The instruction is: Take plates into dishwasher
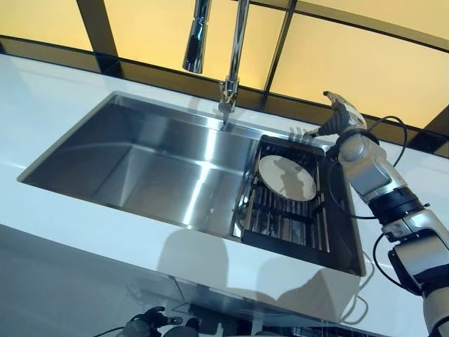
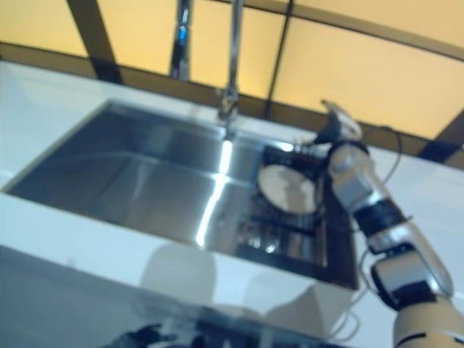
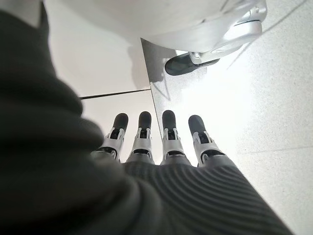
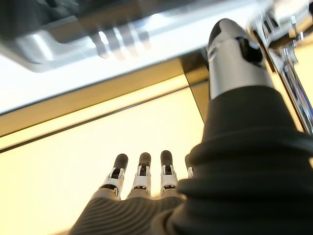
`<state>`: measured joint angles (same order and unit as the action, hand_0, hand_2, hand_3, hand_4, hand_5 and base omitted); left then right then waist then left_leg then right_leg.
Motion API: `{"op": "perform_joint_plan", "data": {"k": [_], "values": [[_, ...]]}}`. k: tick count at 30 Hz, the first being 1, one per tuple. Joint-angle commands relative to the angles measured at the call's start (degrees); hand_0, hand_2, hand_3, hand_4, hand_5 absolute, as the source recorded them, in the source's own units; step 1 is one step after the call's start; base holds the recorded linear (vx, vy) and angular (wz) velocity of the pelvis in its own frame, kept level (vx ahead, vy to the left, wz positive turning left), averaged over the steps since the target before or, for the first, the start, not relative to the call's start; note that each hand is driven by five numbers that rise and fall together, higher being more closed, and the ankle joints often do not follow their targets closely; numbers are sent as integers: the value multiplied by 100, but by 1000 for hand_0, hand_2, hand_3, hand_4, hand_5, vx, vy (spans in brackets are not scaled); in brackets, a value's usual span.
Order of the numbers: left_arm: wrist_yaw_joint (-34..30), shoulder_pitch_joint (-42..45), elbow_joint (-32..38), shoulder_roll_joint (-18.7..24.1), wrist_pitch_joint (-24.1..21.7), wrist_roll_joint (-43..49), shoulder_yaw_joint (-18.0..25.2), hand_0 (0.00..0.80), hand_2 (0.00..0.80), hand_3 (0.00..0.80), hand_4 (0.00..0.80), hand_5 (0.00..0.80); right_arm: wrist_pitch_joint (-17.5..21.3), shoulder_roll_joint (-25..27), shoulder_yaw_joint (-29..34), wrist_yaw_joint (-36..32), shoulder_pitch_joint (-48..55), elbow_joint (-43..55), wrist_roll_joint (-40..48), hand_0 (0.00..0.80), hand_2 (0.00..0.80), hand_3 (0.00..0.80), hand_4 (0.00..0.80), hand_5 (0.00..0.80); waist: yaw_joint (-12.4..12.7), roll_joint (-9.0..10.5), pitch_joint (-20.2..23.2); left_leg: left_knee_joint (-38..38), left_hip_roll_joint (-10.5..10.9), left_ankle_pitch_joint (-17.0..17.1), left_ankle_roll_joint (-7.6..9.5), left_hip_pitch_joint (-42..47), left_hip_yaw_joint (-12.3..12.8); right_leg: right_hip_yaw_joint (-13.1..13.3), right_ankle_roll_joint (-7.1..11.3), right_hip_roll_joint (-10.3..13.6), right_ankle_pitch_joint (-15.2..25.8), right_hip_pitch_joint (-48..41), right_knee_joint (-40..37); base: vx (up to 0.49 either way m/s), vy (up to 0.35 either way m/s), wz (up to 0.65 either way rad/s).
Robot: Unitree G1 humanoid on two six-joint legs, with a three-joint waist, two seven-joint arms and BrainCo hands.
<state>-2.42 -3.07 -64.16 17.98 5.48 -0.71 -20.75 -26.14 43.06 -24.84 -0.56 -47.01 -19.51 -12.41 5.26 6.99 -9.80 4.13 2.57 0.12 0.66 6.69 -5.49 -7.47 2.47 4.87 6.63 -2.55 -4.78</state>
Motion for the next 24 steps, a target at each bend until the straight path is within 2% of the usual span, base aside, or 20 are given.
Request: {"op": "perform_joint_plan", "data": {"k": [1,7,12,24], "values": [[5,-46,-59,133,-53,168,-8,0,0,0,0,0,168,446,80,-820,129,354,-247,0,0,0,0,0,-83,-83,217,-37,-116,-95,195,-181,762,263,408,76,-328,90,691,-8,-29,-11],[37,-91,-69,187,-43,145,60,0,0,0,0,0,224,580,169,-1604,397,512,-230,0,0,0,0,0,-165,-18,187,-86,-138,-114,184,-214,835,311,409,51,-326,128,713,-6,-27,-8],[42,-147,-27,204,-76,133,49,0,0,0,0,0,195,461,93,-1879,502,506,-303,0,0,0,0,0,-163,-4,142,-107,-141,-122,190,-247,843,323,407,42,-327,139,717,-5,-12,-11],[59,-159,8,190,-44,170,10,0,0,0,0,0,153,-11,98,-1828,738,575,-317,0,0,0,0,0,-133,-46,49,-198,-131,-146,206,-300,845,305,418,68,-335,163,768,0,0,0]]}}
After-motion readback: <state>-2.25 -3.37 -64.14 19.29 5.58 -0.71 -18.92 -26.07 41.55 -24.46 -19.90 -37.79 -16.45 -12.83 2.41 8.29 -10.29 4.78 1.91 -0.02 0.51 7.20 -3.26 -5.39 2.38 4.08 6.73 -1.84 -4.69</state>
